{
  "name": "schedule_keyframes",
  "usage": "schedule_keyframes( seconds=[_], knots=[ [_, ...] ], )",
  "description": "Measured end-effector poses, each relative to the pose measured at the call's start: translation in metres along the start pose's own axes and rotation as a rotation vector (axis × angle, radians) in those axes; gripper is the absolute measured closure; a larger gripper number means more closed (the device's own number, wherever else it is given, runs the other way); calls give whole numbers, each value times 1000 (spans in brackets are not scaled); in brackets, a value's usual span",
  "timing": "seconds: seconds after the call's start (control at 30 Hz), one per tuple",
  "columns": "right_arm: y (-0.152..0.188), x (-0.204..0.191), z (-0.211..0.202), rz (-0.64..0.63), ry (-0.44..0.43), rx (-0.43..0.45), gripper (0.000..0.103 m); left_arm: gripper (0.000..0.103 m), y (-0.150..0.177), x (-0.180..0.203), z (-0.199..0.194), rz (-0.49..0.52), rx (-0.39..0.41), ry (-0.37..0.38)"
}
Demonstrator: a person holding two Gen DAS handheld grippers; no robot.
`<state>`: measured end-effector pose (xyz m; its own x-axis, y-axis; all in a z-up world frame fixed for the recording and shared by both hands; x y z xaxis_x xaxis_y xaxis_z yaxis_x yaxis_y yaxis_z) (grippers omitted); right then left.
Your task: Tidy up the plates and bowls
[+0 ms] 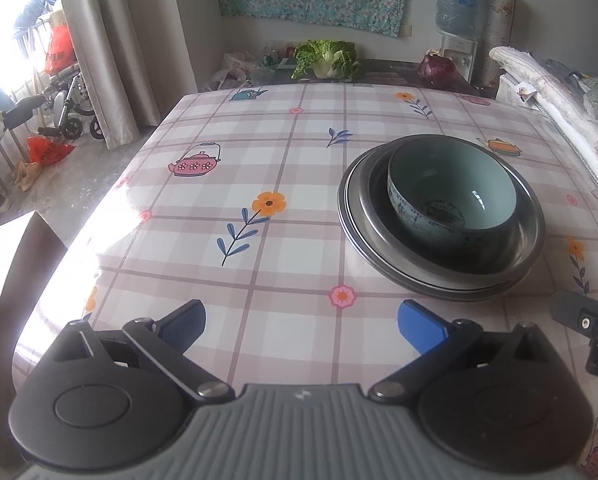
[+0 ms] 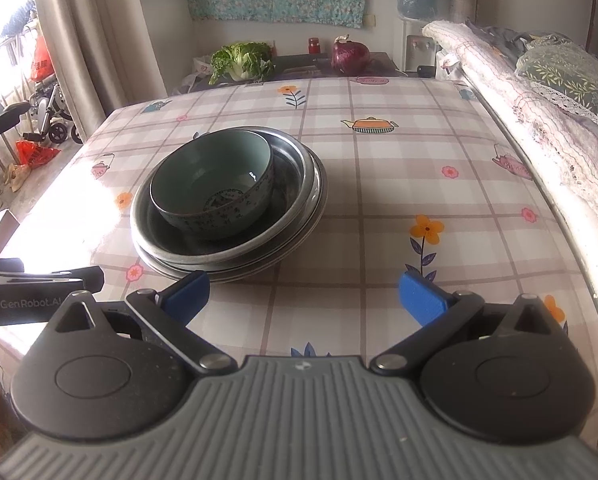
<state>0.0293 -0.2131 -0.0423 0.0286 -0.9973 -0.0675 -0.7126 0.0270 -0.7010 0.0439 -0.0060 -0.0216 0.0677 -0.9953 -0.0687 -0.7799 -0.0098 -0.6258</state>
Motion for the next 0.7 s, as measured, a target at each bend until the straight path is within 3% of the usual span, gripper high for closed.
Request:
schedule_keyframes(
  seconds=[0.7],
  knots=[
    [3, -1, 4, -2, 1, -15, 1, 0, 3, 1, 2, 5, -10, 5]
  ],
)
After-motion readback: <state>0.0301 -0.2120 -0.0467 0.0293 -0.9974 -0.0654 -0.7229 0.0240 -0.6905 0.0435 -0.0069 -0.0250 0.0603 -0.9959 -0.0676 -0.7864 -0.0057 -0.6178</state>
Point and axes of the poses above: each gripper's, at about its wrist camera, not at the fingertips, and z roughly the way its jaws point, x to its right, y to its underside, the point moved 2 cm from there along z, roughly the way its jaws point, and after that the axes turned 2 degrees about -z, right-handed, at the moved point
